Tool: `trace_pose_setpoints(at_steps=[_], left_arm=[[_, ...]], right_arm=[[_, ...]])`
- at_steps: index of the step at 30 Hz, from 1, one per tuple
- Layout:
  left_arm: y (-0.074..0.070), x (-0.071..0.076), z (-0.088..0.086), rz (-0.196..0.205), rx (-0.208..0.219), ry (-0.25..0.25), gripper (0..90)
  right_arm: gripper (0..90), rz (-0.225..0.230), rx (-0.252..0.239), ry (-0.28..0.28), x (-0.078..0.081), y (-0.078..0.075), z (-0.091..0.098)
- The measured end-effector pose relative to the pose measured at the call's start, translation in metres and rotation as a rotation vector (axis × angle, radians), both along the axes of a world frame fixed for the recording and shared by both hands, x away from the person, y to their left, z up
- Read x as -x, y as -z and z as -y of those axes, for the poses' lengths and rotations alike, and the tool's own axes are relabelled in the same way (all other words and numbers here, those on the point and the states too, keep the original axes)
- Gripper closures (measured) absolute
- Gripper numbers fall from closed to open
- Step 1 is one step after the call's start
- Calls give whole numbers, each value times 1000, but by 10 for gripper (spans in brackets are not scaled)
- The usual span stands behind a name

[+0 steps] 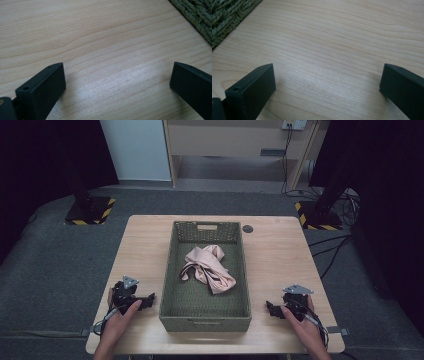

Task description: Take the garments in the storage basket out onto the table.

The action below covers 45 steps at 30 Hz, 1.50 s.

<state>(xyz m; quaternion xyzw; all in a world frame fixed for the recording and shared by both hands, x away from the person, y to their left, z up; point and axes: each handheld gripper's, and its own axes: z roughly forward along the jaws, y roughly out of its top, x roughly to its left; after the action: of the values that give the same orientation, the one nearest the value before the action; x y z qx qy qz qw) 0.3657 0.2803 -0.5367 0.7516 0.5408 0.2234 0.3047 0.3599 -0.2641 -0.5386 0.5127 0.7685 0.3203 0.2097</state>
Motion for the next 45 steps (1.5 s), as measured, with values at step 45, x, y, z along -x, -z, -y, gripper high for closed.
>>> trace_pose_setpoints(at_steps=[45], left_arm=[[0,0,0,0,0,0,0]], right_arm=[[34,16,-15,-65,7,-8,-7]])
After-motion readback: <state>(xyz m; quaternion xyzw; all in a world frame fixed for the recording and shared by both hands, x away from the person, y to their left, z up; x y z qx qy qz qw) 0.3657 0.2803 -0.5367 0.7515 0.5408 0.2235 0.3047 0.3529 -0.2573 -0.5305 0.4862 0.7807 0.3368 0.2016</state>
